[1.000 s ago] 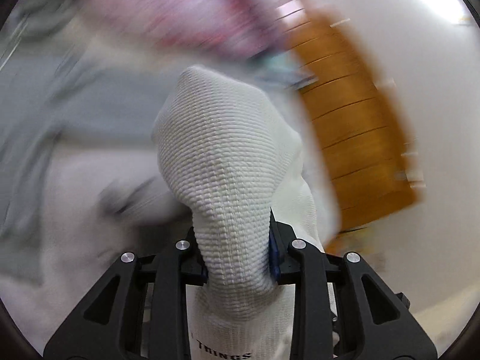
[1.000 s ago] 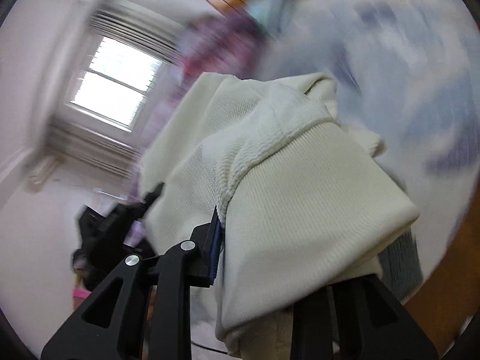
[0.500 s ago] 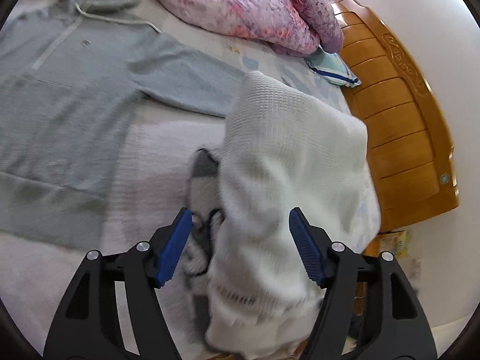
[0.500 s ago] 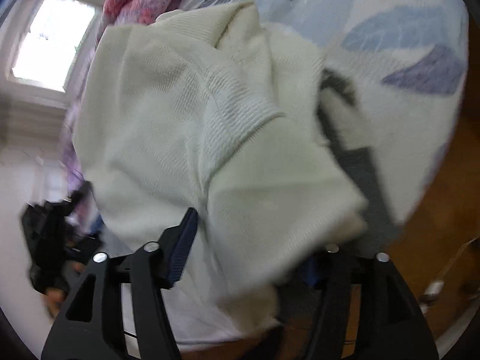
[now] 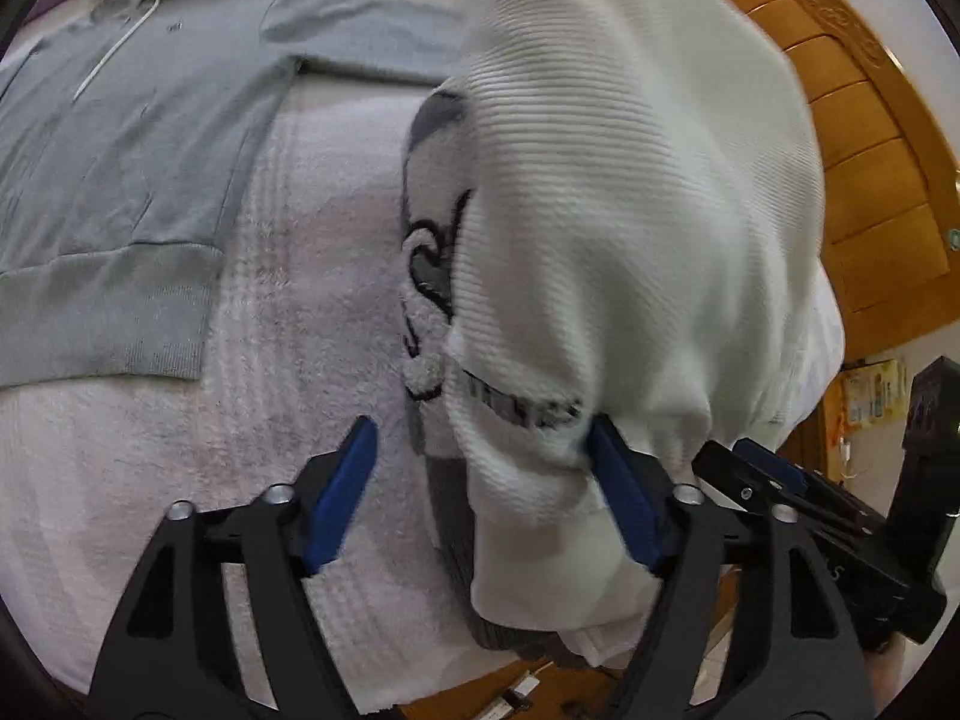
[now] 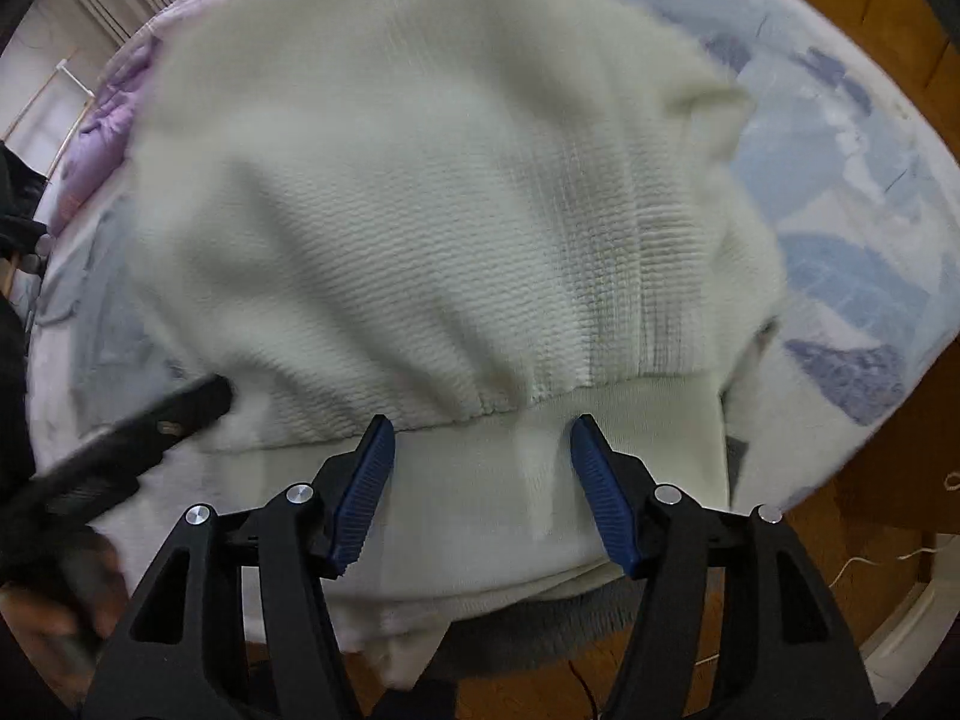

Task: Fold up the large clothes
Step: 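Open both tools and release the folded jacket onto the bed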

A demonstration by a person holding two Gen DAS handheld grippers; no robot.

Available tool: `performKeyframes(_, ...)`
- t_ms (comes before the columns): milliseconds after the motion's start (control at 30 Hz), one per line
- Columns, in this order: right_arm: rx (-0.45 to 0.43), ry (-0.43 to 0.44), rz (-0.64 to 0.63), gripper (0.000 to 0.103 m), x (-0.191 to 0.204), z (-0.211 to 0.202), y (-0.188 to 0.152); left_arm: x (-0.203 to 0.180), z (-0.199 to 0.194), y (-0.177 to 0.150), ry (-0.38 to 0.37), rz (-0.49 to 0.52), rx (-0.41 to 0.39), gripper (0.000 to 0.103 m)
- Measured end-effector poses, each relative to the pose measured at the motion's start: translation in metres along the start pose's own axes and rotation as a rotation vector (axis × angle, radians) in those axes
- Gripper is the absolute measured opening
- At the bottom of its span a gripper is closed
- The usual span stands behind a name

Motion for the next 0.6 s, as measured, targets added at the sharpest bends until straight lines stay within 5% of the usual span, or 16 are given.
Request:
performKeyframes(267,-0.033,-0.007,0.040,0.061,0.018,-0.044,0.007,0.006,-0.055,0.006,0.024,0.015,-0.080,0.078)
performKeyframes(333,-0.060,0.001,0.039,0.061,0.031,-0.063,0.010,0.014,-0.084,0.007,0.082,0.028,-0.119,0.078)
performKeyframes(600,-0.172,0.046,-0.038,0.068,0.143,-0.152,0.000,0.047,-0.223,0.010,0.228,0.066,-0.301,0.086)
Point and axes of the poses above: each gripper's, at about its wrist camera, not at the fingertips, and z roughly the way its jaws point, x to its left, y to its top, the point moved 8 cm from there along z, roughly the way its jaws point
